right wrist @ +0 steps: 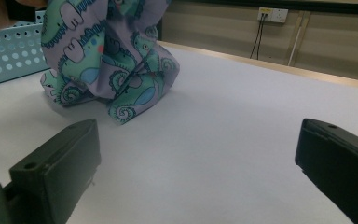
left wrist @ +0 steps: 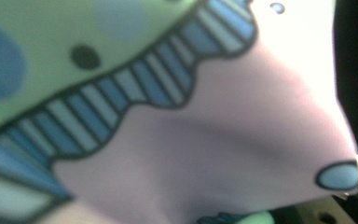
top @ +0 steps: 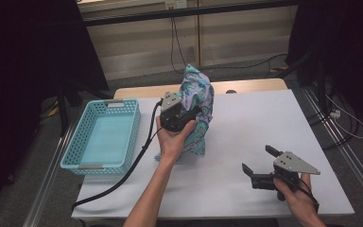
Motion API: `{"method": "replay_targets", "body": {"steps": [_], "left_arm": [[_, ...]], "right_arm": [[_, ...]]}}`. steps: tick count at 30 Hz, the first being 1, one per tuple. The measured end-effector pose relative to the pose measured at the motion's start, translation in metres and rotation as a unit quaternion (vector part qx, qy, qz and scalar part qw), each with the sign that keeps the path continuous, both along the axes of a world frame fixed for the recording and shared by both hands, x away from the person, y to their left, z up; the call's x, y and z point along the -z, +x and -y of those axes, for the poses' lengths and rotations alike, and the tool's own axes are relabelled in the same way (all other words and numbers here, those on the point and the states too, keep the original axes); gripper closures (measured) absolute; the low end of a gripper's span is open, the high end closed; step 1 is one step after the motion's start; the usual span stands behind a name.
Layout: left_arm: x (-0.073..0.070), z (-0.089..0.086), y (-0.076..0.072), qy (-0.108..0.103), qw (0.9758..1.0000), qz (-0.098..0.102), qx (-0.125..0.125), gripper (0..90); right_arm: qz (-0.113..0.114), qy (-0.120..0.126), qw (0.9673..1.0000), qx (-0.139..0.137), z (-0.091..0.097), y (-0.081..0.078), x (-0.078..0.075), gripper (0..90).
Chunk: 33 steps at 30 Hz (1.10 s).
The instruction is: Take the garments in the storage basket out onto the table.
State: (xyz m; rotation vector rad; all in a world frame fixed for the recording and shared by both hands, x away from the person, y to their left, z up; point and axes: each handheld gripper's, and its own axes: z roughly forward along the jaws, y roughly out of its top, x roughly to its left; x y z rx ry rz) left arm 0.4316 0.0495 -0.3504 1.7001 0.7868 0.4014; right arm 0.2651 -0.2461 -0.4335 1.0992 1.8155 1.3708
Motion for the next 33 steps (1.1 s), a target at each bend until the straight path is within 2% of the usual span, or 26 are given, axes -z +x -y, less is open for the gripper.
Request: {"method": "replay_targets", "body": {"steps": [16, 20, 24, 33], "left_arm": [[0.033, 0.009, 0.011, 0.032, 0.9987, -0.041, 0.002, 67.9], [0.041, 0.007, 0.015, 0.041, 0.9978, -0.053, -0.003, 67.8], [0.050, 0.005, 0.020, 0.060, 0.9960, -0.067, -0.006, 67.8], [0.064, 0.009, 0.024, 0.076, 0.9931, -0.089, -0.005, 67.3]], "right_arm": [[0.001, 0.000, 1.0000, 0.000, 0.001, 0.000, 0.000, 0.0], [0.001, -0.001, 1.0000, 0.000, 0.001, 0.000, 0.000, 0.0], [0.000, -0.001, 1.0000, 0.000, 0.000, 0.000, 0.000, 0.1], [0.000, -0.001, 1.0000, 0.000, 0.000, 0.000, 0.000, 0.1]]}}
